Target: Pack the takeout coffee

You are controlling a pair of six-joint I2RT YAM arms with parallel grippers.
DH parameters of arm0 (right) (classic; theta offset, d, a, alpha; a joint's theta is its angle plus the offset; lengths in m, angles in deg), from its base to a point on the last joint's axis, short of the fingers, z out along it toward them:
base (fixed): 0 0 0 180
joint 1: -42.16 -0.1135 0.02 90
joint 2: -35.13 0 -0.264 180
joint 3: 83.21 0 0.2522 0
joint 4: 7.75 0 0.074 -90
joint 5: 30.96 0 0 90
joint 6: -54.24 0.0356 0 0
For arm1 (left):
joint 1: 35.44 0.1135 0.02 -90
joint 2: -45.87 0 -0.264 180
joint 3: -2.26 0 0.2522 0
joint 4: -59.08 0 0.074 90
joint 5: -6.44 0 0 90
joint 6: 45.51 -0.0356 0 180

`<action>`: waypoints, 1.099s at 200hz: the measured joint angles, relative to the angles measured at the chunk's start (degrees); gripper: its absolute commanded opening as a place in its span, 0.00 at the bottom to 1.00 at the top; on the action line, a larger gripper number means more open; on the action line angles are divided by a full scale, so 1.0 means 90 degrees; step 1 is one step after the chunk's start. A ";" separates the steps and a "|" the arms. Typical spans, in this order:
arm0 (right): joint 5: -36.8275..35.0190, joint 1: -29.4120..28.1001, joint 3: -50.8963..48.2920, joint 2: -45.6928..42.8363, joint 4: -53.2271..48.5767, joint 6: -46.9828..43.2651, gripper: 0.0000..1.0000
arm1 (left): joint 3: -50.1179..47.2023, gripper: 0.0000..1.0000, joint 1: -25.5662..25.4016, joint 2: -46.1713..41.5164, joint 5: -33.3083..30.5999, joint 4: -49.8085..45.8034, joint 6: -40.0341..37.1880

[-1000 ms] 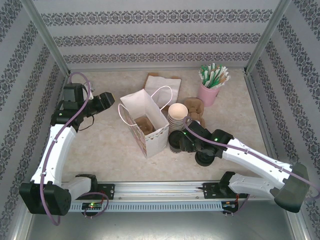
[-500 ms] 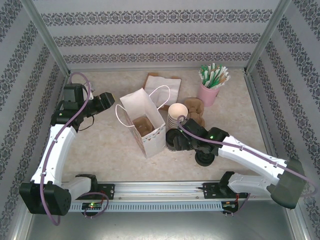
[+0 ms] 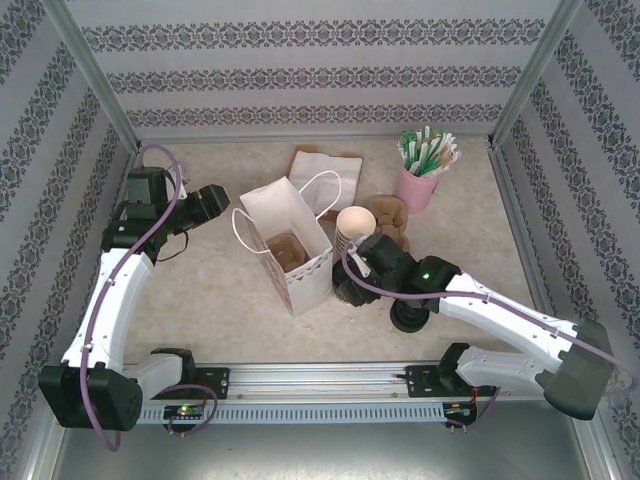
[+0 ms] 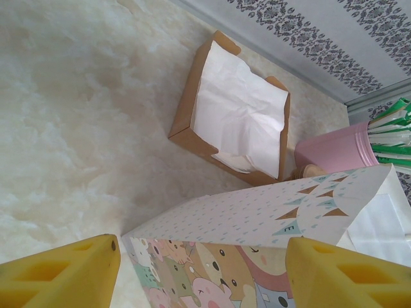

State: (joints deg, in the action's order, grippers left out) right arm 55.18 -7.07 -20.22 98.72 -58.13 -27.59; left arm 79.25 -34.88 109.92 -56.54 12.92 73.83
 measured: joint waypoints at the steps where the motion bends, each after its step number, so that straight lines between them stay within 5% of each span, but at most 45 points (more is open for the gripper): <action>1: 0.0007 0.0000 0.0000 0.0002 0.0000 -0.0039 0.78 | 0.0000 0.70 0.0000 0.0000 0.0000 0.0000 0.0000; 35: 0.0573 0.0209 0.0087 0.0121 -0.0053 -0.1178 0.89 | 0.0000 0.70 0.0000 0.0002 -0.0002 -0.0002 0.0000; 141: 0.2227 0.1540 0.0413 0.0867 -0.0211 -0.2101 0.92 | 0.0000 0.70 0.0000 0.0002 -0.0002 -0.0002 -0.0005; 220: 0.2001 0.1537 0.0430 0.0993 -0.0100 -0.2038 0.79 | 0.0000 0.70 0.0000 0.0027 -0.0002 0.0000 -0.0005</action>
State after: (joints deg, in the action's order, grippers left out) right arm 73.19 6.76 -16.35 107.66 -59.03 -45.93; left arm 79.25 -34.88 110.16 -56.56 12.92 73.79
